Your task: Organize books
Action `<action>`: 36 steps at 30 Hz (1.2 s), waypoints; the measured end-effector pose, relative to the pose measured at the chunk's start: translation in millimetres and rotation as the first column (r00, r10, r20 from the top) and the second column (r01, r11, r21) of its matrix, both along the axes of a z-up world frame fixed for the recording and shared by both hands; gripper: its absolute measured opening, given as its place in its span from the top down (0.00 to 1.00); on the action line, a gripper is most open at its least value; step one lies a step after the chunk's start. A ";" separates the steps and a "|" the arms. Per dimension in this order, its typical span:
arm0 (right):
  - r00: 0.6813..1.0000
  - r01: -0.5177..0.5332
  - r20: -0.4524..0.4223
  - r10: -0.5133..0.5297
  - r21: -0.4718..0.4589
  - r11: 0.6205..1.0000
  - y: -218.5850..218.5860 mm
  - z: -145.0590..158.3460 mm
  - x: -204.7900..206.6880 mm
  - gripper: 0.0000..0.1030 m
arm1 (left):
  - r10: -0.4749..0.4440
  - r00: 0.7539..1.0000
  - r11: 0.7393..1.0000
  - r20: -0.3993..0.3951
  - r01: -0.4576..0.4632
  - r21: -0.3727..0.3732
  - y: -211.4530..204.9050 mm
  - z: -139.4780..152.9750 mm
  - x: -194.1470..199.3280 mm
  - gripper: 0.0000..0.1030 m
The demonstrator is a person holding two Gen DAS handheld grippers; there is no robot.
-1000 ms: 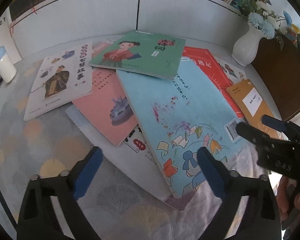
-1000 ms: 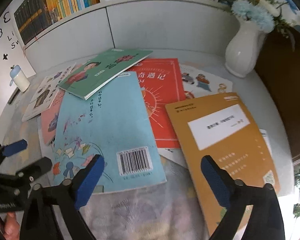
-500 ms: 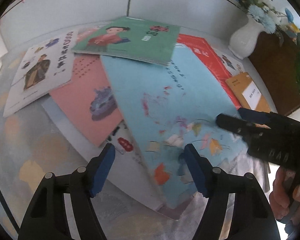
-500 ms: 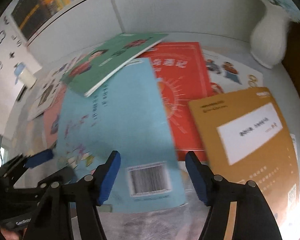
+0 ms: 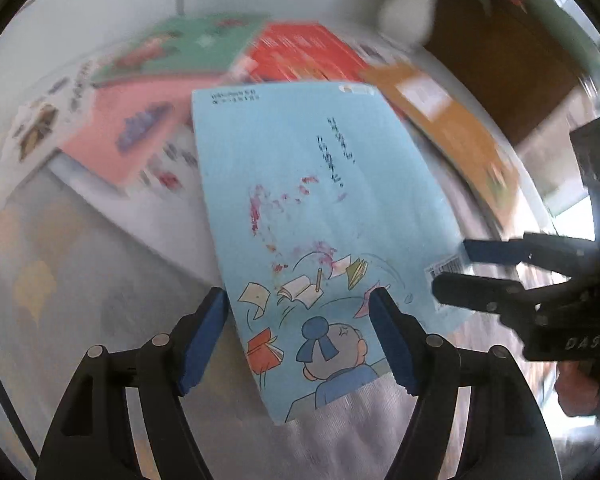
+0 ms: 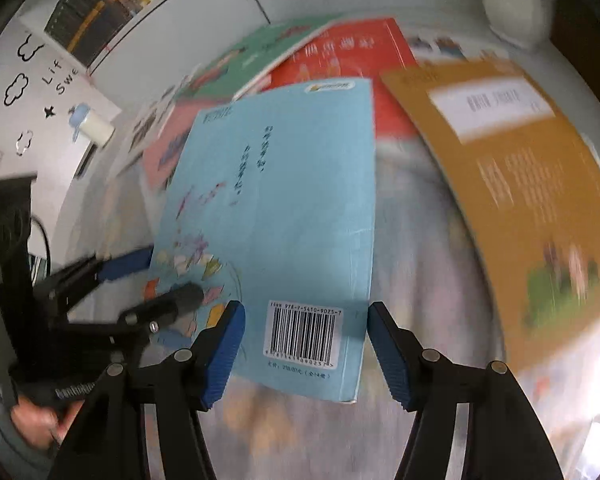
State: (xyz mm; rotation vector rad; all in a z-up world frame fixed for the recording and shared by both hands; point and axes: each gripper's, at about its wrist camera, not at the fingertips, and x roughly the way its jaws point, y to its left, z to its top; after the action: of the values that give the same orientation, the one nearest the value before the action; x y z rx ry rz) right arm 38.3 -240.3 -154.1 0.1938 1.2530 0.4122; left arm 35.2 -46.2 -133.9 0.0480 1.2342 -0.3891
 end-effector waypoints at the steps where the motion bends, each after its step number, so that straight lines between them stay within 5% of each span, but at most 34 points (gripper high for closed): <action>1: 1.000 -0.012 -0.012 0.012 0.006 1.000 -3.9 -0.8 -13.8 0.40 | -0.017 1.000 1.000 -0.006 0.017 0.005 -1.4 -1.3 -5.2 0.32; 8: 0.999 0.041 0.028 -0.041 0.008 0.999 -23.4 -4.0 -19.1 0.47 | 0.023 0.998 0.996 0.063 -0.029 0.083 5.0 2.4 -13.4 0.31; 12: 0.996 0.034 0.079 -0.035 0.020 0.999 -9.8 -4.2 3.7 0.49 | 0.046 0.998 0.999 0.042 -0.045 -0.022 9.6 -2.4 -10.1 0.31; 15: 0.998 0.025 0.046 -0.032 0.143 0.989 -10.4 1.6 1.9 0.58 | 0.077 0.995 0.997 0.058 -0.076 -0.021 10.5 -2.2 -9.4 0.27; 22: 0.993 -0.079 0.108 0.050 0.286 0.955 14.8 60.0 -11.5 0.58 | 0.165 0.984 0.986 0.067 -0.163 -0.037 54.1 19.3 -30.4 0.28; 27: 0.982 -0.166 0.153 0.111 0.419 0.892 69.2 95.9 -21.7 0.57 | 0.319 0.938 0.948 0.134 -0.317 -0.039 131.0 58.9 -59.4 0.28; 32: 0.969 -0.236 0.181 0.170 0.462 0.855 150.2 108.5 -16.8 0.56 | 0.511 0.844 0.859 0.162 -0.497 -0.123 224.1 90.2 -85.6 0.28; 36: 0.964 -0.267 0.138 0.229 0.440 0.858 211.4 94.7 -3.3 0.56 | 0.584 0.798 0.810 0.148 -0.561 -0.170 269.7 95.6 -103.8 0.28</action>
State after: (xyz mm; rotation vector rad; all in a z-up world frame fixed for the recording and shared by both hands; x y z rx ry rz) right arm 35.0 -29.0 -59.4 0.4130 1.0870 0.9333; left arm -68.5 223.5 -38.4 -0.3816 0.9685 0.0802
